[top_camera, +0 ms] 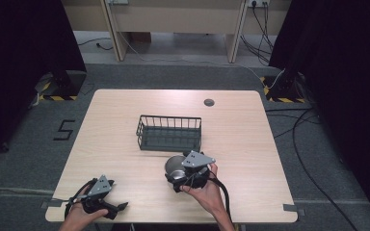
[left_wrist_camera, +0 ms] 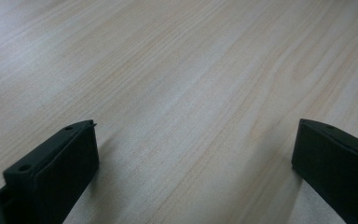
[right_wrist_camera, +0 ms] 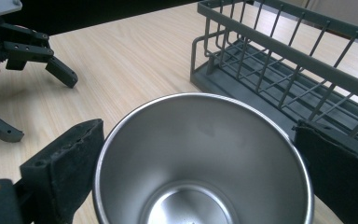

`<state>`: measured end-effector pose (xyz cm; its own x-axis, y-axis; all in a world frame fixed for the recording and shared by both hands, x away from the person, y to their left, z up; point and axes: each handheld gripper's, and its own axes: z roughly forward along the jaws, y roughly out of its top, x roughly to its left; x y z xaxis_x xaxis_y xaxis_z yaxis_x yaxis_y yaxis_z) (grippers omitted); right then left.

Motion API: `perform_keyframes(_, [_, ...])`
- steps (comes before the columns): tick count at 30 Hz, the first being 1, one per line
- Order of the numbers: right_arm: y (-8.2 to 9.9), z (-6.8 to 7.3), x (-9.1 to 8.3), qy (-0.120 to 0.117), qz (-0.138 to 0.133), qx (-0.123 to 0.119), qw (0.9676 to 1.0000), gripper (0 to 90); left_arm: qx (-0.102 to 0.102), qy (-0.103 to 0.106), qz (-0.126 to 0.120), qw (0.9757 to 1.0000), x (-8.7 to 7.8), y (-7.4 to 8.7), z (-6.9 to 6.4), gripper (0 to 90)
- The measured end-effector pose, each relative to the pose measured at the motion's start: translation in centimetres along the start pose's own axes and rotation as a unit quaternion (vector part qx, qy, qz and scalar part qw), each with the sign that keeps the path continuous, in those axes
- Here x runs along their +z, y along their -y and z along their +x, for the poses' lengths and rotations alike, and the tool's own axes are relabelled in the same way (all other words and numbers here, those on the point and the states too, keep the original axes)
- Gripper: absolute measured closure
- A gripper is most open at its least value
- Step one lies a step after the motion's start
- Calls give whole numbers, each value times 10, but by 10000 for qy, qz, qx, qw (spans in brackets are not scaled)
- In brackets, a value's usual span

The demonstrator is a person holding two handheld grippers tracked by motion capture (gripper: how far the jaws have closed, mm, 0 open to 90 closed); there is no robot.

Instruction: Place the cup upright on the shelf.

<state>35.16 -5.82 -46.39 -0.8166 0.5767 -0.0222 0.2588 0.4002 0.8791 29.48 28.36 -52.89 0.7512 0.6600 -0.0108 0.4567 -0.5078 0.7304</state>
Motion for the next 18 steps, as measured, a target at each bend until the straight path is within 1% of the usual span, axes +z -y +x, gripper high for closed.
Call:
perform_keyframes(3, [1,-1,4,-48,55,25,10000,48,2,-1,2,10000,0,0,0,0])
perform_keyframes(8, [0,-1,5,-62,73,-13,10000,55,1,0,1,10000,0,0,0,0])
perform_keyframes(14, [-1,-1,5,-28,85,6,10000,61,-3,0,-2,10000,0,0,0,0])
perform_keyframes(18, [-1,0,5,-12,82,-30,10000,62,0,0,-1,10000,0,0,0,0])
